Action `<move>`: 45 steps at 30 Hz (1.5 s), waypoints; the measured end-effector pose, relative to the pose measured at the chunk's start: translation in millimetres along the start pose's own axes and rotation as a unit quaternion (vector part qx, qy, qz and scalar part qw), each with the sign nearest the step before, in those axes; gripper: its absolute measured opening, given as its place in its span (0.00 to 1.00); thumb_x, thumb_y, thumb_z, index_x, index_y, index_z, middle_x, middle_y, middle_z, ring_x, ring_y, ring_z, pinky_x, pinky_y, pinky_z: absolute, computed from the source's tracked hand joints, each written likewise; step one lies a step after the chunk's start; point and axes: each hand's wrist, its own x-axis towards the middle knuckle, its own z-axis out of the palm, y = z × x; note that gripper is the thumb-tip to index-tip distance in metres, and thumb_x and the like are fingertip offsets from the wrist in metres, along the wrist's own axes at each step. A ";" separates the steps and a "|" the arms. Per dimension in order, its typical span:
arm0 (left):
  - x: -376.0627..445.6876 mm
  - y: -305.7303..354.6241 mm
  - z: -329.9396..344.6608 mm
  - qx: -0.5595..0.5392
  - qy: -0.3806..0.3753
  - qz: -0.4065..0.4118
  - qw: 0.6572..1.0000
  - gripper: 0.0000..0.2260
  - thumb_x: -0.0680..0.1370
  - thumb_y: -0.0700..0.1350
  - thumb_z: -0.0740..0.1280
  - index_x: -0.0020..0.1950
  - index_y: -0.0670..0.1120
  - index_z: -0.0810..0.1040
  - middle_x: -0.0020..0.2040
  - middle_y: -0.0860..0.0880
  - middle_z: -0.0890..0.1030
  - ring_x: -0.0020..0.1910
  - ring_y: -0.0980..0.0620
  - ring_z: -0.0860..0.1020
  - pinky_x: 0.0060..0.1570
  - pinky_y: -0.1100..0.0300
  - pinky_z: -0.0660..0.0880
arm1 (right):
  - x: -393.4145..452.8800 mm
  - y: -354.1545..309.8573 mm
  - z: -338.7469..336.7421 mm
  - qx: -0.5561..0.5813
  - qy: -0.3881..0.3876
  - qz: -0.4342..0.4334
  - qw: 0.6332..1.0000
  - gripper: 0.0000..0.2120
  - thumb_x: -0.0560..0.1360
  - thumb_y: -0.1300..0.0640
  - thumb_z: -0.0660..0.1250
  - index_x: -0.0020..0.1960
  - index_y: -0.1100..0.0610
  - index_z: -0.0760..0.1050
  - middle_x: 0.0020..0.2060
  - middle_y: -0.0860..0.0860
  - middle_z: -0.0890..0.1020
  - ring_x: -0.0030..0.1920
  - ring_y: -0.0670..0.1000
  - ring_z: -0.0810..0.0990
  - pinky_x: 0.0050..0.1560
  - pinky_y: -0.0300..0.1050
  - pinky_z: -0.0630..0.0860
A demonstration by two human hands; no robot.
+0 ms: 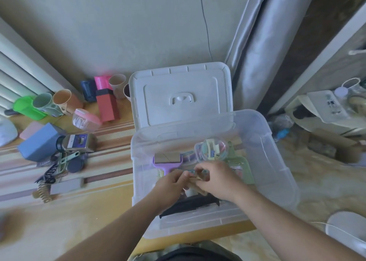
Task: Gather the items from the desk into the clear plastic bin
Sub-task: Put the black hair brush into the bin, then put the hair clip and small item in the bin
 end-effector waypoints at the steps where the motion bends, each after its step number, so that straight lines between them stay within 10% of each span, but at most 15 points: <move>1: -3.2 -0.5 -3.4 0.035 0.015 0.009 0.999 0.17 0.80 0.67 0.59 0.58 0.59 0.80 0.47 0.54 0.84 0.43 0.54 0.82 0.48 0.54 0.80 | 3.2 5.6 -4.5 -0.026 0.013 -0.008 1.000 0.11 0.75 0.50 0.77 0.57 0.47 0.82 0.51 0.42 0.83 0.48 0.46 0.82 0.49 0.46 0.81; 11: -19.1 -3.6 -10.9 0.287 0.019 0.095 0.953 0.18 0.80 0.54 0.65 0.70 0.59 0.75 0.67 0.53 0.75 0.62 0.50 0.75 0.64 0.54 0.74 | 17.7 32.2 2.2 -0.132 0.021 -0.035 0.990 0.24 0.75 0.52 0.77 0.69 0.47 0.77 0.63 0.41 0.74 0.54 0.44 0.75 0.49 0.36 0.70; 20: -29.4 10.2 -72.8 0.342 0.257 0.225 0.875 0.21 0.74 0.52 0.70 0.67 0.59 0.76 0.67 0.53 0.72 0.68 0.48 0.67 0.65 0.51 0.71 | 36.7 -27.8 21.4 -0.101 0.118 -0.116 0.981 0.17 0.74 0.56 0.77 0.63 0.53 0.82 0.61 0.46 0.77 0.63 0.47 0.73 0.65 0.44 0.71; 29: -42.5 -114.7 -231.0 0.254 0.355 0.024 0.899 0.19 0.76 0.52 0.69 0.68 0.59 0.75 0.69 0.52 0.70 0.70 0.44 0.65 0.70 0.47 0.64 | 116.3 -167.8 81.9 -0.103 0.154 -0.234 0.954 0.17 0.70 0.61 0.77 0.59 0.56 0.84 0.56 0.51 0.80 0.58 0.56 0.75 0.61 0.46 0.73; 39: -57.7 -292.4 -366.0 0.182 0.314 -0.189 0.913 0.25 0.75 0.51 0.68 0.72 0.57 0.71 0.68 0.44 0.70 0.66 0.38 0.70 0.66 0.47 0.68 | 218.6 -283.2 236.1 -0.207 -0.087 -0.151 0.963 0.21 0.79 0.55 0.66 0.72 0.52 0.75 0.70 0.49 0.74 0.72 0.55 0.66 0.71 0.53 0.69; 45: -33.1 -322.6 -386.3 0.071 0.274 -0.196 0.939 0.30 0.74 0.56 0.69 0.72 0.62 0.60 0.64 0.46 0.67 0.46 0.43 0.76 0.46 0.53 0.73 | 246.4 -314.7 317.1 -0.260 -0.174 -0.107 0.944 0.18 0.79 0.53 0.64 0.68 0.48 0.75 0.66 0.47 0.74 0.70 0.56 0.68 0.63 0.56 0.76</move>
